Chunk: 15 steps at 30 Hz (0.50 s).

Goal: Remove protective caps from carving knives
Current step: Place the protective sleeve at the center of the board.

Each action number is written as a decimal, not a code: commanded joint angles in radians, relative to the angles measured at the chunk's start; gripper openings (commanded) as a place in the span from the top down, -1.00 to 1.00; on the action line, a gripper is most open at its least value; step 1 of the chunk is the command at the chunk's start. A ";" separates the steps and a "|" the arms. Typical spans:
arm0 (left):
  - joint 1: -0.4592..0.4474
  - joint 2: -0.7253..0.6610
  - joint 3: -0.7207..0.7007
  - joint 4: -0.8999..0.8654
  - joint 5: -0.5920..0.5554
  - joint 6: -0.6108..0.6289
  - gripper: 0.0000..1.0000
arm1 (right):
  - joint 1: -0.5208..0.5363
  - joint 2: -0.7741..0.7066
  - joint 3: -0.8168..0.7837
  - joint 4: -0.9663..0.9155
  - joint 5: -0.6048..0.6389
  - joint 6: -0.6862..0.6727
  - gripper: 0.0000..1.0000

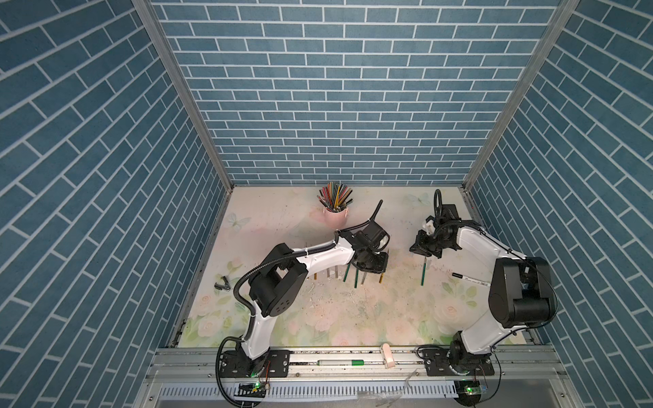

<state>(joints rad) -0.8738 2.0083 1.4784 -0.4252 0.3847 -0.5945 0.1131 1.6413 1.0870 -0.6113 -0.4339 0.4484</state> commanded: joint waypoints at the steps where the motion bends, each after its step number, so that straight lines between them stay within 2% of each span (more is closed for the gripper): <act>1: 0.007 -0.009 0.036 0.006 0.005 0.004 1.00 | 0.001 0.012 -0.012 -0.034 0.047 -0.038 0.84; 15: 0.012 0.034 0.087 -0.006 0.023 0.009 1.00 | 0.001 0.028 -0.012 -0.049 0.079 -0.046 -0.14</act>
<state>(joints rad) -0.8661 2.0144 1.5372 -0.4252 0.4026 -0.5926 0.1131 1.6646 1.0760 -0.6228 -0.3824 0.4114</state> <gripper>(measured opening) 0.086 0.553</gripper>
